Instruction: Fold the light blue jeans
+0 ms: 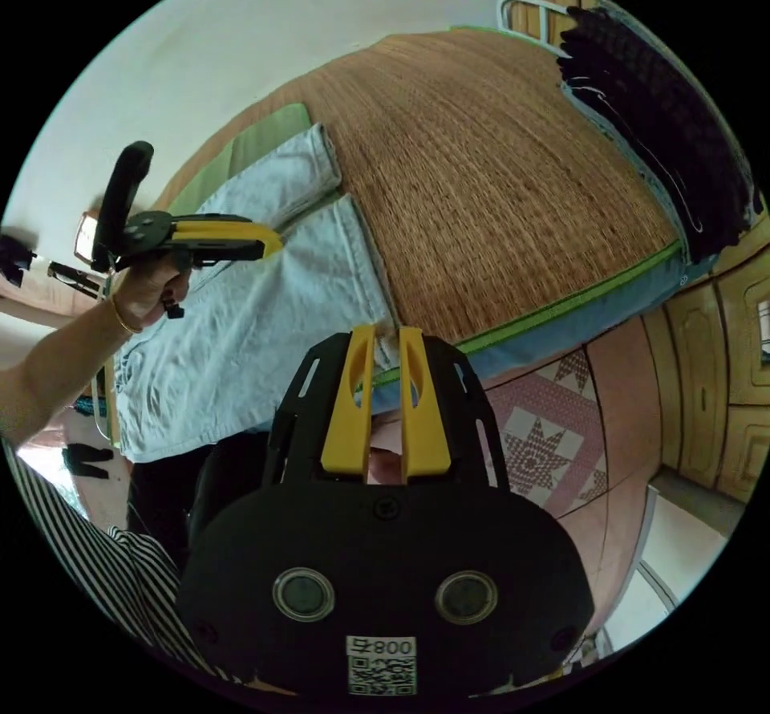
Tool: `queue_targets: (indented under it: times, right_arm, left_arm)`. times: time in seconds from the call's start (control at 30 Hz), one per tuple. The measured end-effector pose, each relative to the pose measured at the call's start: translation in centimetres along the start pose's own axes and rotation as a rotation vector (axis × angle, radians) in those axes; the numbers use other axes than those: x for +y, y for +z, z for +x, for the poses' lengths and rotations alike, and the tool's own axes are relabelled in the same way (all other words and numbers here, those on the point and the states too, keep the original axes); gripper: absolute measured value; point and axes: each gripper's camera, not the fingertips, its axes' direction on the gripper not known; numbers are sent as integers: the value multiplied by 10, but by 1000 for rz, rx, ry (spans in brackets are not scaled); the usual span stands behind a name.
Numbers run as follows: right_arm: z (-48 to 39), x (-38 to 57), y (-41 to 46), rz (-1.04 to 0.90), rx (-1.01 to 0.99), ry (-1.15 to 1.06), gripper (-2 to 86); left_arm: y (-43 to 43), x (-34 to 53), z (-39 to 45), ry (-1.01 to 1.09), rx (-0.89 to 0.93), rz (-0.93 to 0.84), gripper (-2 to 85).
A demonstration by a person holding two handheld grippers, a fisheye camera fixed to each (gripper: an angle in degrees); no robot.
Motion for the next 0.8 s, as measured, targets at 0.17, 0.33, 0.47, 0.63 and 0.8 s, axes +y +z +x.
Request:
queue_targets:
  times: [0.17,0.33,0.47,0.63,0.8]
  right_arm:
    - [-50,3,-19,100,58,-59,21]
    - [-128,-13,32,-12,9,-235,5]
    - [-164,-15,50,-52,-9,-259,2]
    - [-238,-8,43,-39,-101,-371,2]
    - [-366,7,74,-114,-174,-614,2]
  left_arm:
    - [-38,75,-8,-81,61,103,24]
    - [-27,153,-4,-141,-5,-17,13]
    - [-52,210,-9,-217,39,28,4]
    - [-104,326,-5,-305,16,94,2]
    - [-143,517,-18,-644,-134,30,1]
